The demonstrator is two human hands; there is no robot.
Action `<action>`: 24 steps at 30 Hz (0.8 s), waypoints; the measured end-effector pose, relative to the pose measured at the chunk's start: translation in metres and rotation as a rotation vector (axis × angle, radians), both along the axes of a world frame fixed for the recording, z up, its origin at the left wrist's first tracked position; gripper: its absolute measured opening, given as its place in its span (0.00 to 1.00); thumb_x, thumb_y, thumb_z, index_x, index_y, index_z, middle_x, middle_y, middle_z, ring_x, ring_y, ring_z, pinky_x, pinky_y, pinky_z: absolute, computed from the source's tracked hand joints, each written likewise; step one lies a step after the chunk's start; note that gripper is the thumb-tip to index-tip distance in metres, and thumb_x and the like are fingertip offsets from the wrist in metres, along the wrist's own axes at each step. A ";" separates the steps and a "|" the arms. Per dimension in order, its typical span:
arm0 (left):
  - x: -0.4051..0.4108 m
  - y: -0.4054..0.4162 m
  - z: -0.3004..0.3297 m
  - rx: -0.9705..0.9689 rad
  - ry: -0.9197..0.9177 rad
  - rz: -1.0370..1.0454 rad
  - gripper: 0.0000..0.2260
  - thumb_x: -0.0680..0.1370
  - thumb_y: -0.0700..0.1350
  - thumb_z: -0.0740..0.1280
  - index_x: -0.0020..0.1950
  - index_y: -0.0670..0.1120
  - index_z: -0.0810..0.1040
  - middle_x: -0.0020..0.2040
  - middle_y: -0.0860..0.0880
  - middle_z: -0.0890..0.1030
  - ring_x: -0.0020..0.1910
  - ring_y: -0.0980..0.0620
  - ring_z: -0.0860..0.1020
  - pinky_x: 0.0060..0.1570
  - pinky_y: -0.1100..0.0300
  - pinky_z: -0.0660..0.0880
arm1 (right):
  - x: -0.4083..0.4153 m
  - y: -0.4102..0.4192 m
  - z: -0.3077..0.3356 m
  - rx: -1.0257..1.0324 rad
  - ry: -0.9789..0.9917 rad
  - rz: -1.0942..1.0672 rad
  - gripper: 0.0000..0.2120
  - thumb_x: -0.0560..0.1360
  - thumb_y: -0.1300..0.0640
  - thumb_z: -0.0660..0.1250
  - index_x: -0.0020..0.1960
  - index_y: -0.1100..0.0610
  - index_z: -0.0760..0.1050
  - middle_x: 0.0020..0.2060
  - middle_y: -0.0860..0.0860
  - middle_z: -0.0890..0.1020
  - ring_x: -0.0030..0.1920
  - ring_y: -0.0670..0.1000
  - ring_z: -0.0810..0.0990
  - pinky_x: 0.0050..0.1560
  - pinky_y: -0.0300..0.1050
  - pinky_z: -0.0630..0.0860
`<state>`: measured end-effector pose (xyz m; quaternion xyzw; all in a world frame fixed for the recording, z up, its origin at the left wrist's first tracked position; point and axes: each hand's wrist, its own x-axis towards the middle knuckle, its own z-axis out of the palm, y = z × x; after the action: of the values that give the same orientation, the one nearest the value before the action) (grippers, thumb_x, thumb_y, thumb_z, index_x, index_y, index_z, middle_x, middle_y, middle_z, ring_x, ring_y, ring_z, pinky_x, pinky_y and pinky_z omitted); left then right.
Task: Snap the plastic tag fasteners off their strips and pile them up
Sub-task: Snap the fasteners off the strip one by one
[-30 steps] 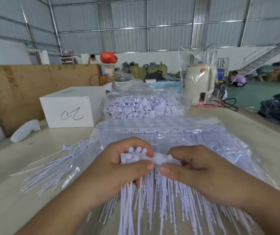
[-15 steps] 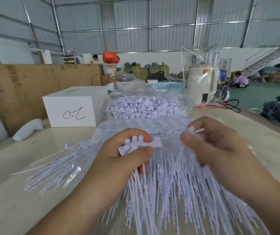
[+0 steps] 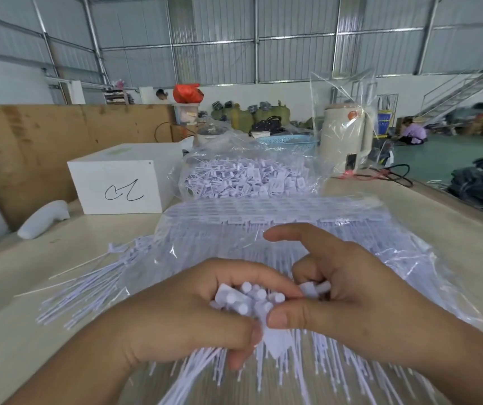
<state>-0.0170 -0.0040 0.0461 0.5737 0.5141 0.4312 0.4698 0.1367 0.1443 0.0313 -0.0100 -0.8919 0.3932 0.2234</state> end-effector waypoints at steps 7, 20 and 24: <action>-0.002 0.004 -0.008 0.240 0.189 0.269 0.05 0.68 0.42 0.73 0.39 0.51 0.80 0.32 0.55 0.77 0.30 0.59 0.74 0.32 0.68 0.71 | 0.001 0.006 0.003 0.046 -0.065 -0.070 0.25 0.65 0.33 0.70 0.59 0.36 0.69 0.33 0.49 0.77 0.32 0.47 0.74 0.35 0.47 0.70; 0.010 0.013 -0.008 0.552 0.032 0.725 0.07 0.65 0.47 0.75 0.33 0.52 0.77 0.28 0.56 0.75 0.25 0.59 0.74 0.27 0.69 0.70 | -0.009 0.001 0.009 -0.162 0.316 -0.489 0.17 0.74 0.46 0.67 0.34 0.57 0.71 0.18 0.45 0.63 0.18 0.44 0.58 0.19 0.32 0.56; 0.009 0.012 -0.008 0.537 -0.001 0.726 0.09 0.61 0.53 0.74 0.36 0.52 0.79 0.28 0.53 0.77 0.26 0.57 0.74 0.26 0.68 0.70 | 0.002 0.013 0.015 -0.201 0.297 -0.394 0.19 0.69 0.40 0.66 0.35 0.56 0.72 0.22 0.47 0.66 0.23 0.48 0.62 0.21 0.39 0.58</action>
<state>-0.0082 0.0075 0.0385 0.4574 0.5516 0.6867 0.1227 0.1384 0.1570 0.0464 -0.1479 -0.7866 0.4258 0.4220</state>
